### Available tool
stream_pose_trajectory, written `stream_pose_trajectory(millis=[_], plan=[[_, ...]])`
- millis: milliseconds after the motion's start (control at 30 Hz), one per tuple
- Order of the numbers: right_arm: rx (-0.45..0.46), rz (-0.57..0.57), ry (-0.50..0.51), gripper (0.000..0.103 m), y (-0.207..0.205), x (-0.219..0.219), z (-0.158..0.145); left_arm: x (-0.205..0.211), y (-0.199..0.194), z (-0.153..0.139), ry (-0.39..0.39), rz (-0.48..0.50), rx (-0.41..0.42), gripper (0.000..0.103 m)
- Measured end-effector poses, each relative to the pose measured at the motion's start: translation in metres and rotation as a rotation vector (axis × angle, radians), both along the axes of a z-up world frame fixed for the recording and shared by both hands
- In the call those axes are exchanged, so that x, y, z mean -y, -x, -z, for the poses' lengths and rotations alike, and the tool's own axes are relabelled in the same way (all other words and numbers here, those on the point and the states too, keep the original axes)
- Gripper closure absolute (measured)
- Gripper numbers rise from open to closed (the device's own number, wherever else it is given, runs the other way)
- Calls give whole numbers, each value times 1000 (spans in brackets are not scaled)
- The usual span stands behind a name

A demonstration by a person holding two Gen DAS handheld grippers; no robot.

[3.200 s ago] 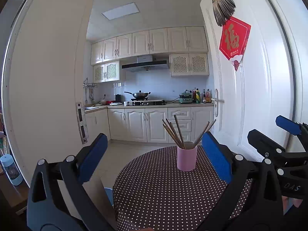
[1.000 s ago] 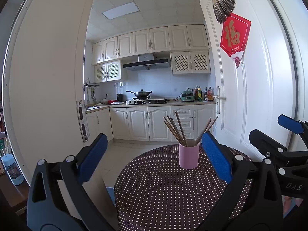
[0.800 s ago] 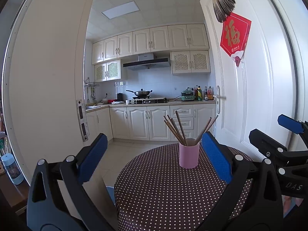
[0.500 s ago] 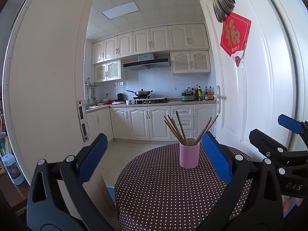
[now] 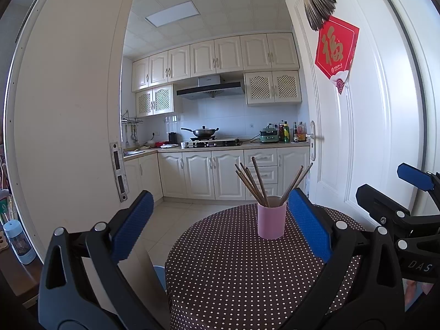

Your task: Organize utensils

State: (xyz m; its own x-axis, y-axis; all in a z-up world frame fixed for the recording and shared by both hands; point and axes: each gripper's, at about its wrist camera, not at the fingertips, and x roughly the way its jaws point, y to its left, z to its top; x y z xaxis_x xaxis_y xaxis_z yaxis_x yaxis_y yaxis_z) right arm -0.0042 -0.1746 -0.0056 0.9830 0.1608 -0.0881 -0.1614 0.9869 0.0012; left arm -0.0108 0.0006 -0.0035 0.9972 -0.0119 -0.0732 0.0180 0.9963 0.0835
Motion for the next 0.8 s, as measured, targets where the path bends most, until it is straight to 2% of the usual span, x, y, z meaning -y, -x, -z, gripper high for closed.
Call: stream_pose_trajectory(millis=[800], plan=[[-5, -3, 3, 8, -3, -1, 2, -3, -2, 2, -1, -5, -4, 6]])
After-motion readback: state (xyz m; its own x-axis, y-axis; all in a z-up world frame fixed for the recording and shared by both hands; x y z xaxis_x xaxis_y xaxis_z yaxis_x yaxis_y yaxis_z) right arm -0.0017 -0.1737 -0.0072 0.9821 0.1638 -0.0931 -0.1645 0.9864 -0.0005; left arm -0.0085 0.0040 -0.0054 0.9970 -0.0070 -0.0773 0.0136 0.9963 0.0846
